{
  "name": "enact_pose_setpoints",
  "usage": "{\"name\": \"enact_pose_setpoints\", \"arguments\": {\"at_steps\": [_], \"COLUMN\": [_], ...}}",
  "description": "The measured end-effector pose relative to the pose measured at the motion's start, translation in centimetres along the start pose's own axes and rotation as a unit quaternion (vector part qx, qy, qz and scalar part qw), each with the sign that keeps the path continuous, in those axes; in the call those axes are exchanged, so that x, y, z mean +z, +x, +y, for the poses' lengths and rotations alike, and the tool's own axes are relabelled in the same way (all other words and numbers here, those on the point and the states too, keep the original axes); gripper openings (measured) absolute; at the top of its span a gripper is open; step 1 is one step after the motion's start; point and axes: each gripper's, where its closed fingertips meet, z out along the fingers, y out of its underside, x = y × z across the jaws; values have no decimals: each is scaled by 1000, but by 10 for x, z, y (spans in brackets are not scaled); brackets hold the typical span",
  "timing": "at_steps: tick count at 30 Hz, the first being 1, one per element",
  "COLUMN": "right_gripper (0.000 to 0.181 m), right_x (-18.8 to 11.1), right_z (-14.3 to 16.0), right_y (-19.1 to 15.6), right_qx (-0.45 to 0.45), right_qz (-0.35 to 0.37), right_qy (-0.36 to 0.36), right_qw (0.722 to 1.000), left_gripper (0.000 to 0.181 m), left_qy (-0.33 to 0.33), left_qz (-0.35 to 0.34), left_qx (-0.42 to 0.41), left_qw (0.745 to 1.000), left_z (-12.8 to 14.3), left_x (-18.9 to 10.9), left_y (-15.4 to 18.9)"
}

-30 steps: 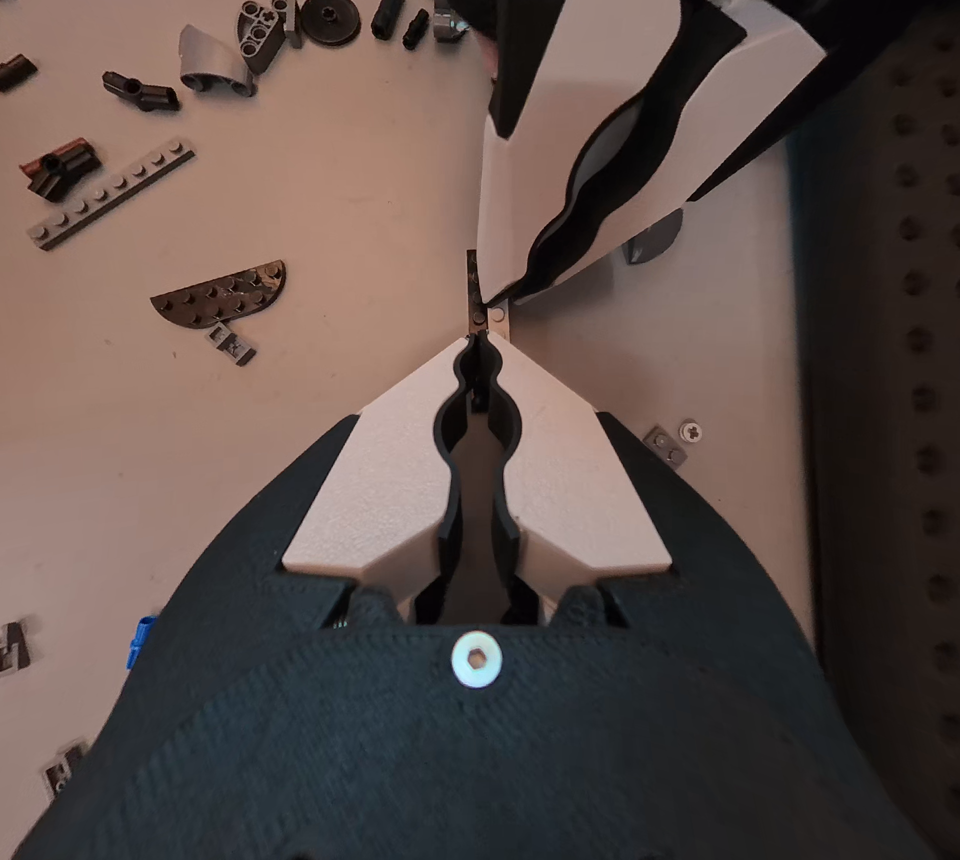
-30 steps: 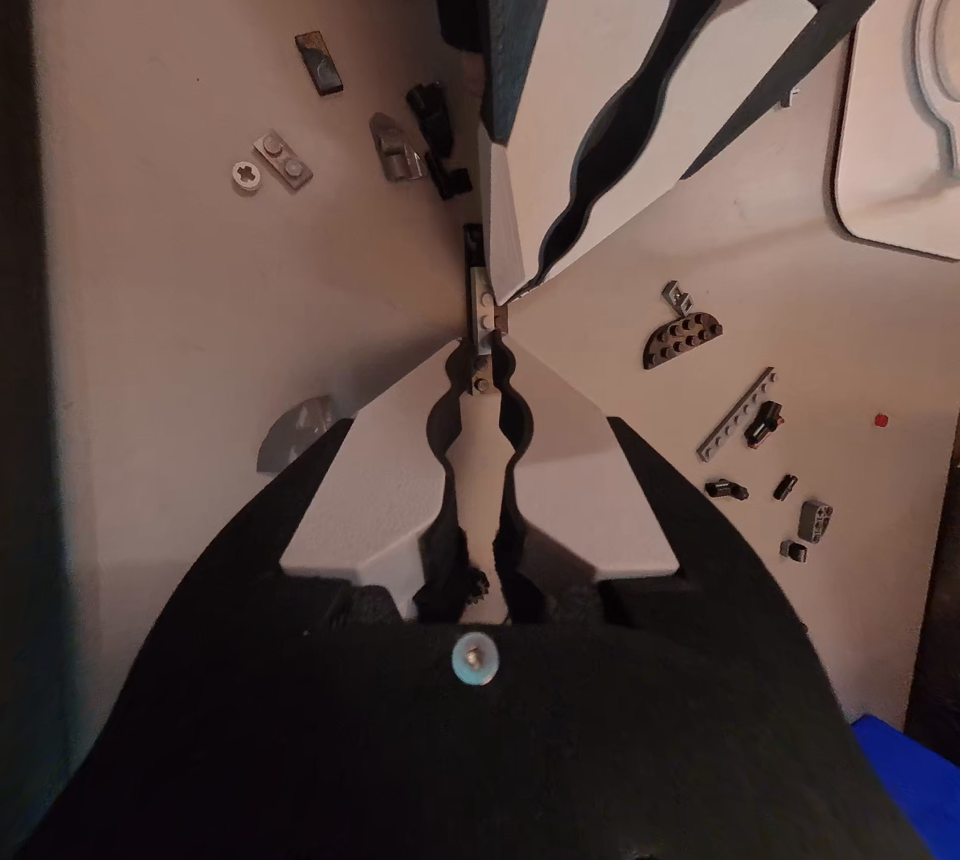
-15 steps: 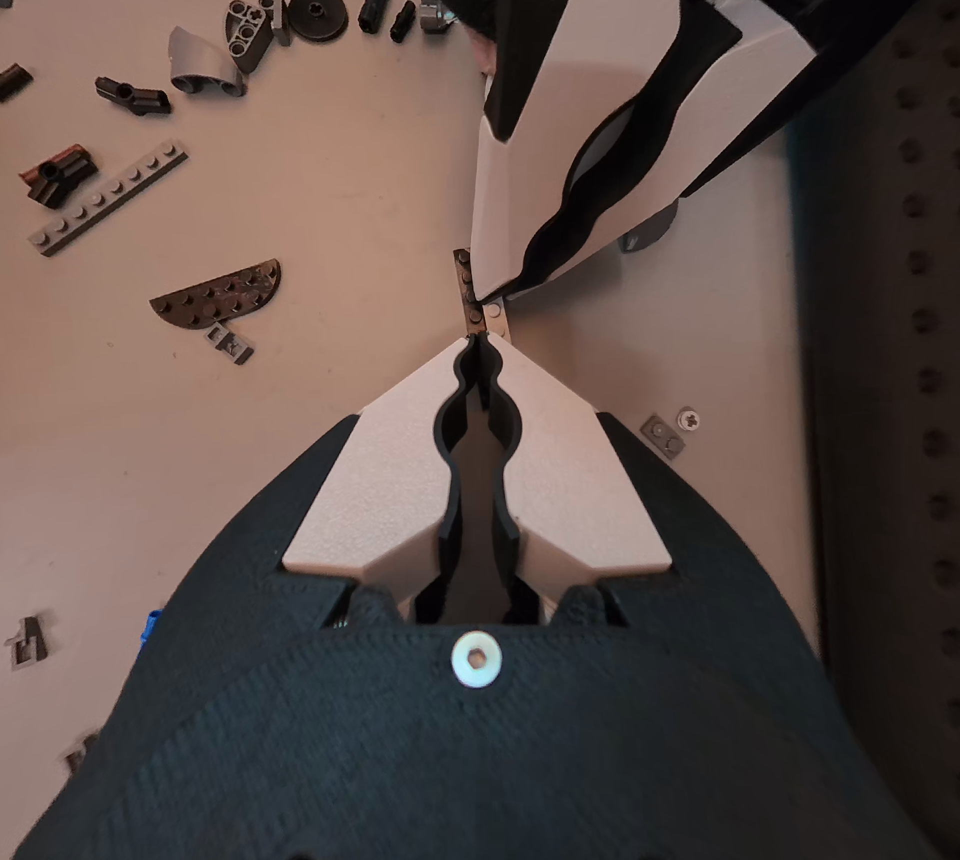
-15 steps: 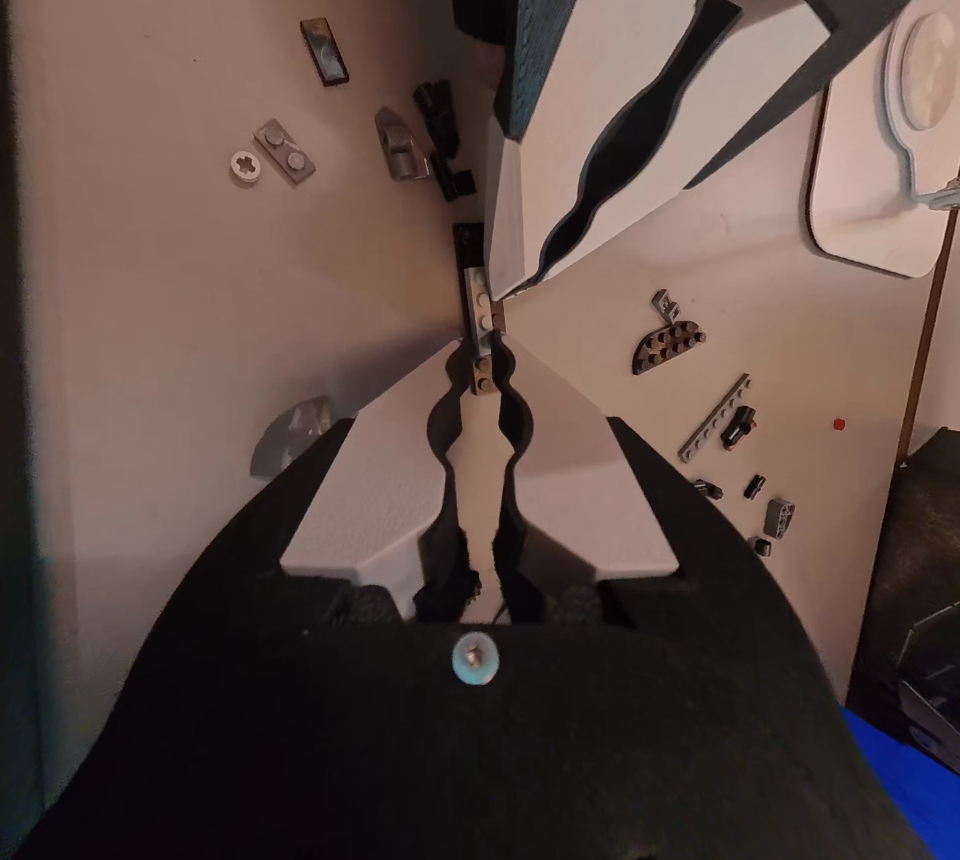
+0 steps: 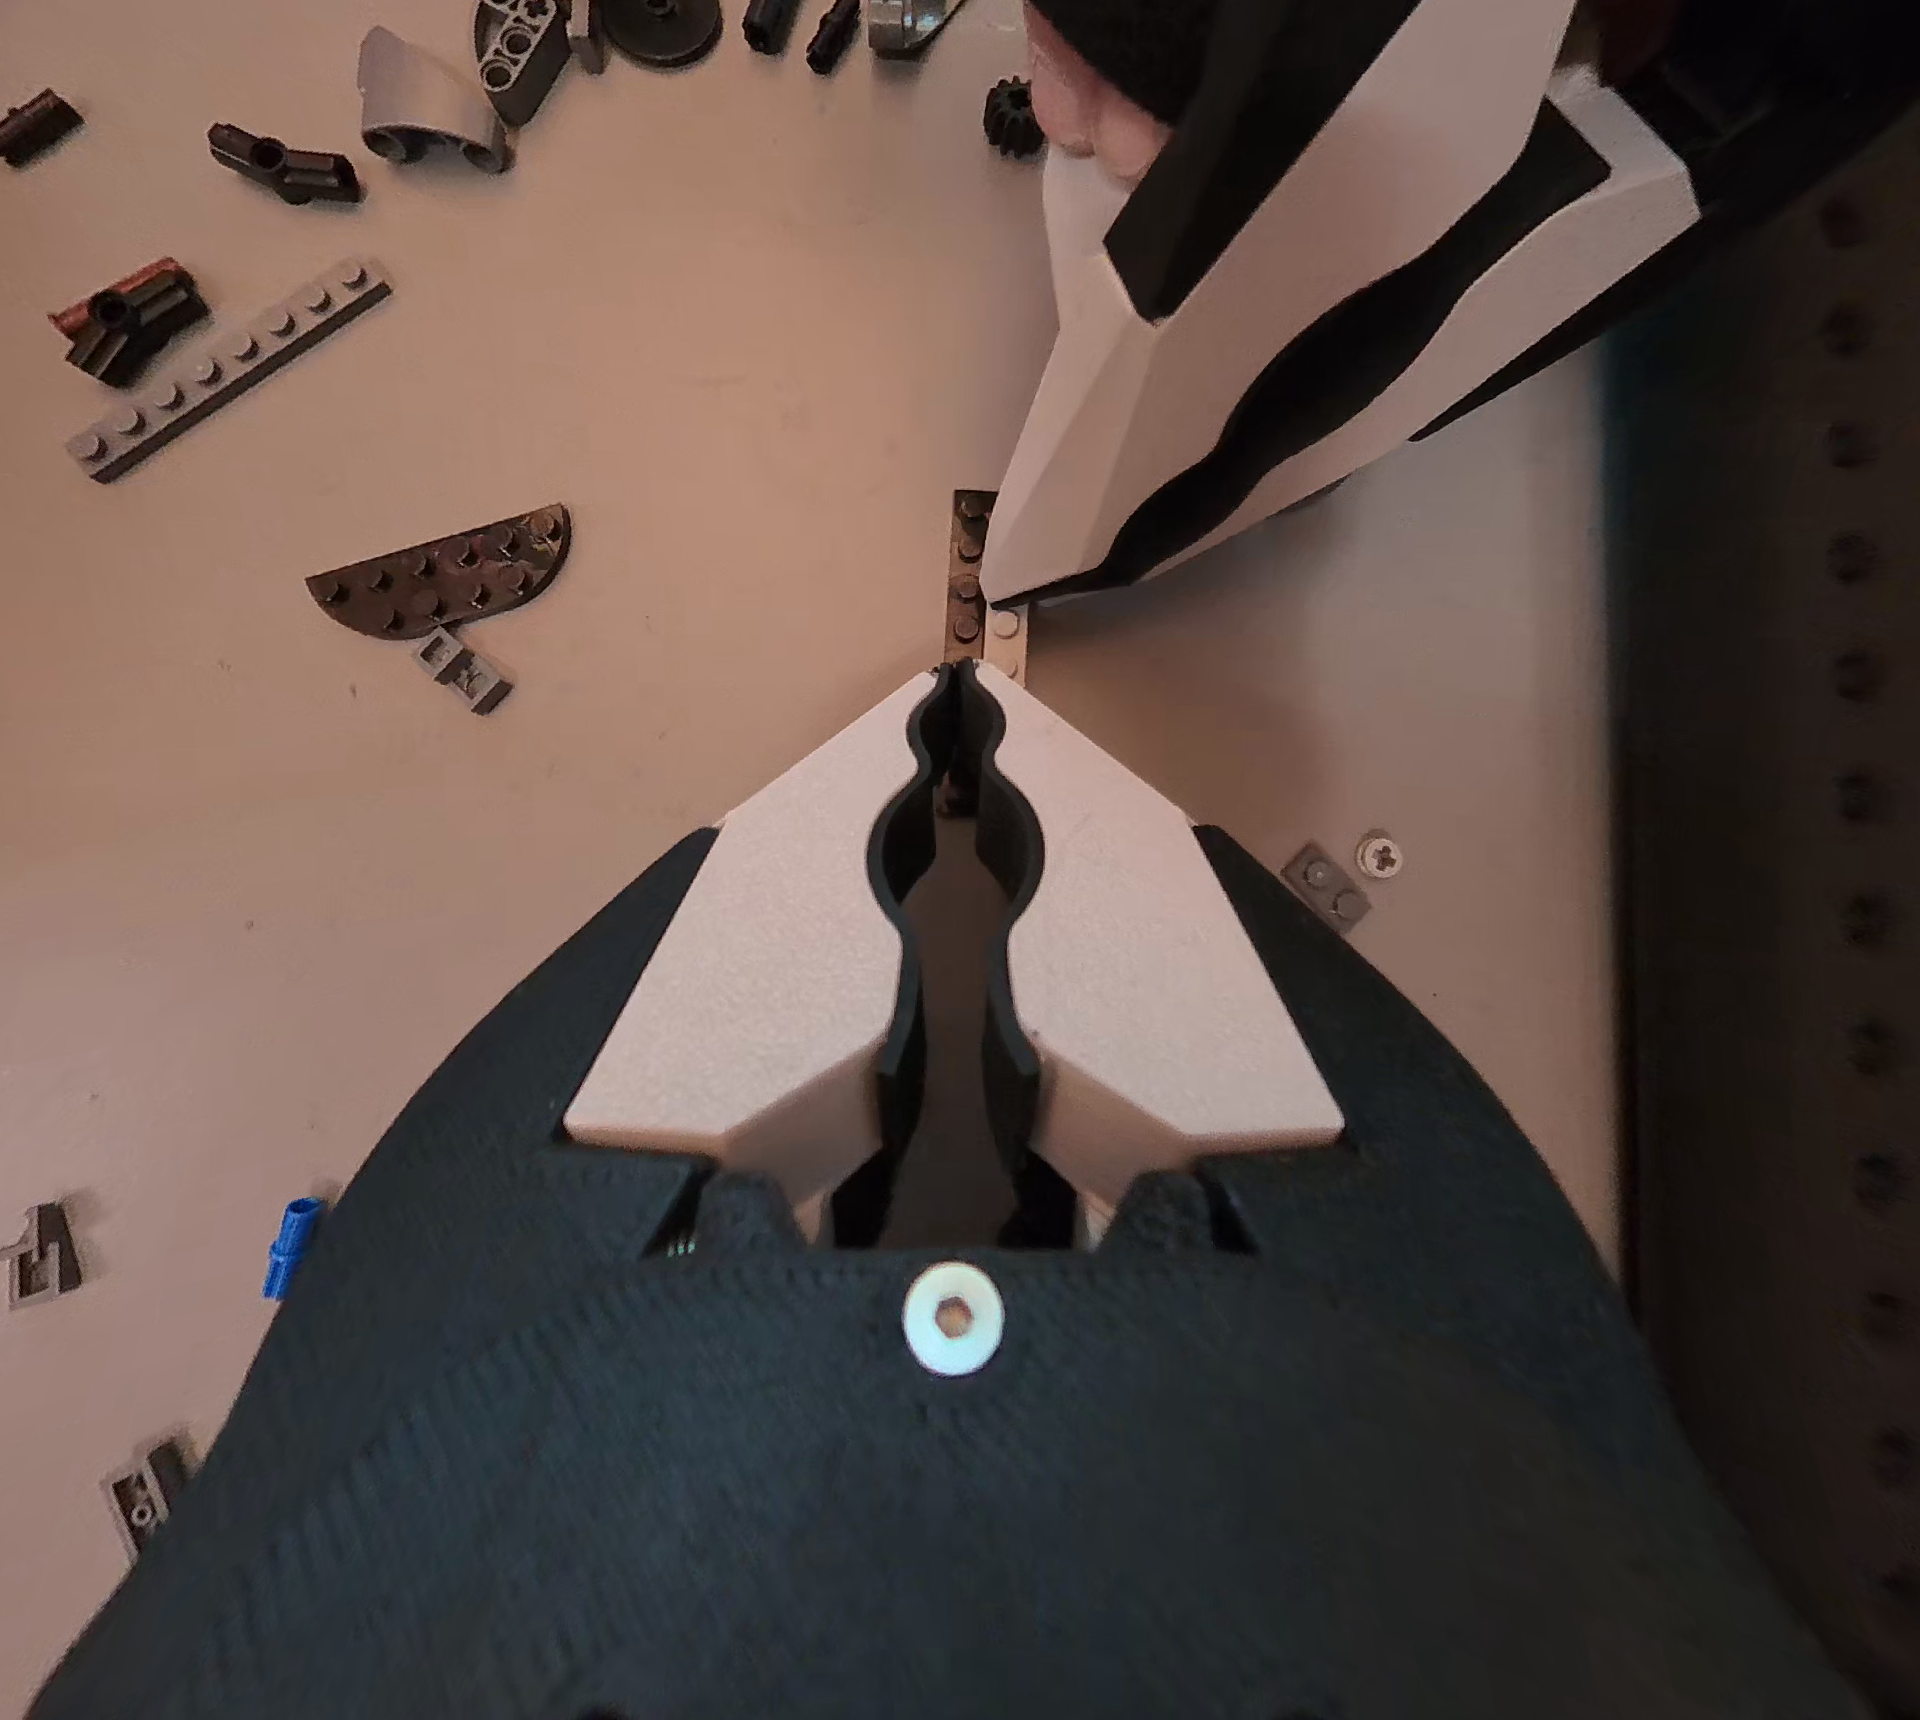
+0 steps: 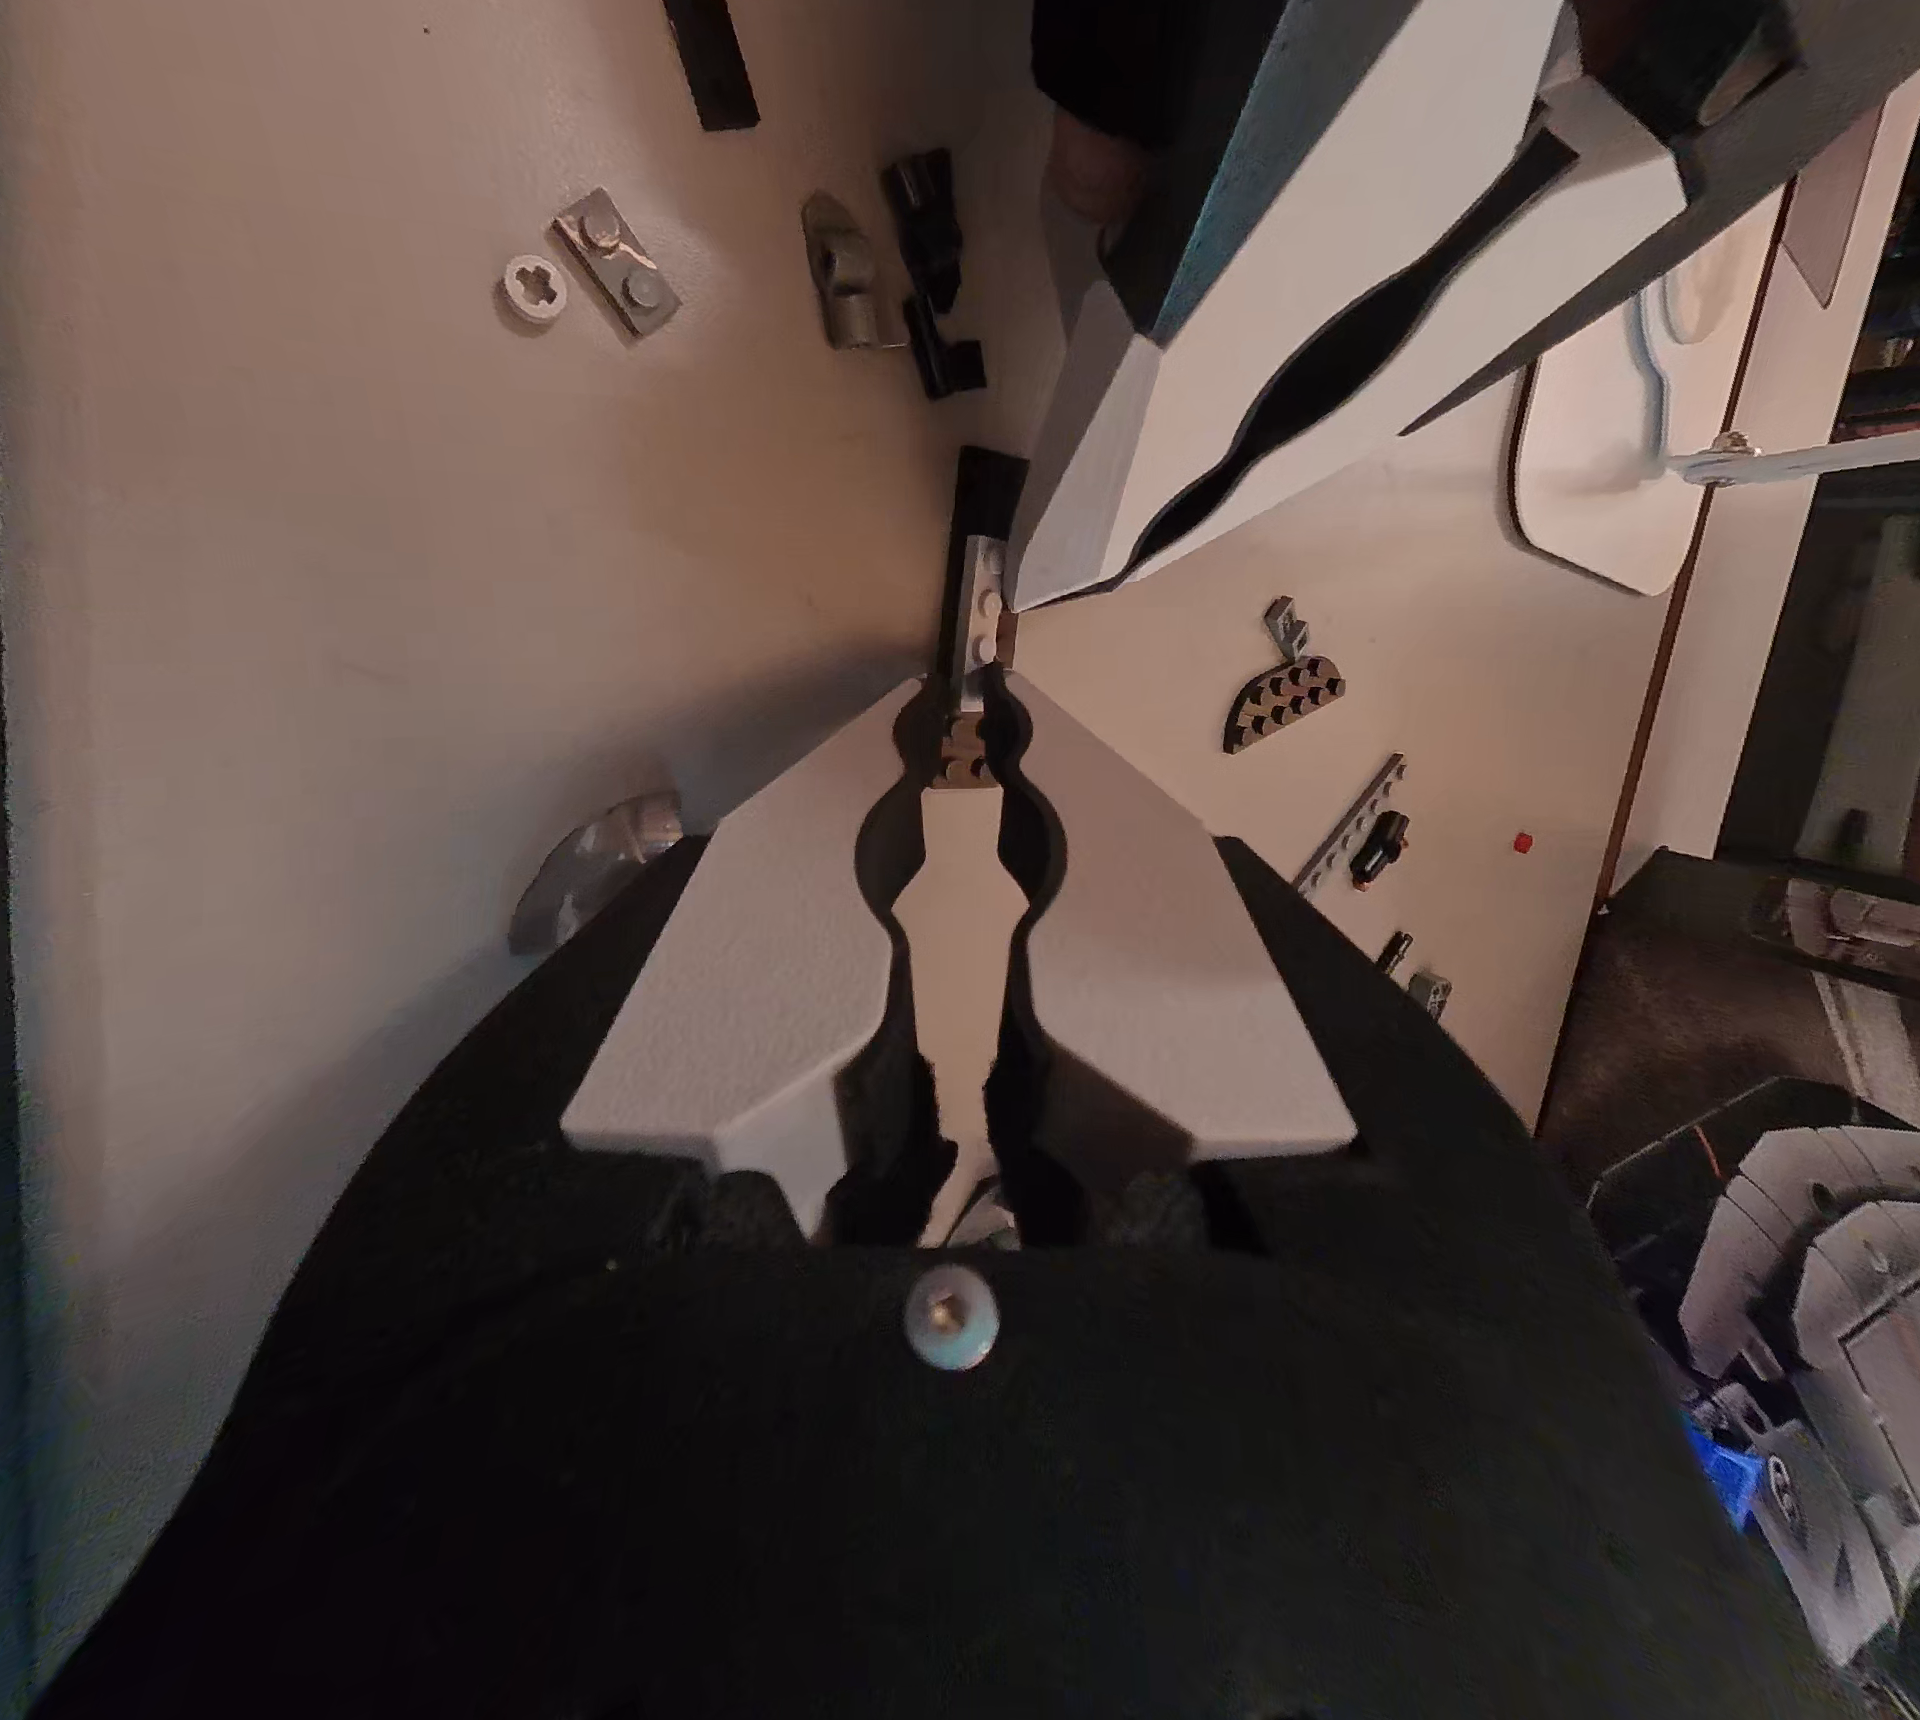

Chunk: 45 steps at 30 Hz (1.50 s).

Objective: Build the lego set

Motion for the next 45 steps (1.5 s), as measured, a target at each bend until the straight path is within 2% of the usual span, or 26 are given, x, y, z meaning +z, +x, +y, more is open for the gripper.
{"name": "enact_pose_setpoints", "arguments": {"at_steps": [11, 19, 21, 26, 32, 37, 41, 45], "right_gripper": [5, 6, 5, 5, 5, 5, 4, 4], "right_x": [-1, -1, -1, 0, 0, -1, -1, -1], "right_z": [-1, -6, -17, -7, -7, -4, -4, -4], "right_y": [-3, -5, -10, -3, -3, -3, -3, -3], "right_qx": [-69, -93, -73, -49, -25, 7, 52, 74], "right_qz": [46, 52, 36, 34, 19, 5, -25, -52], "right_qy": [-42, -52, -17, -40, -27, -12, 11, 27], "right_qw": [996, 993, 997, 997, 999, 1000, 998, 996], "left_gripper": [0, 0, 0, 0, 0, 0, 0, 0], "left_qy": [-10, -11, -11, -7, -7, 43, -1, -4], "left_qz": [-14, -16, -17, -12, -11, 36, 41, 39], "left_qx": [-1, 3, 9, 4, -9, -22, 4, 5], "left_qw": [1000, 1000, 1000, 1000, 1000, 998, 999, 999], "left_z": [2, 0, -1, -1, 2, -13, 0, 2], "left_x": [1, 5, 6, 6, 1, -12, -2, -1], "left_y": [-2, -2, -1, 0, -7, 6, 14, 12]}}
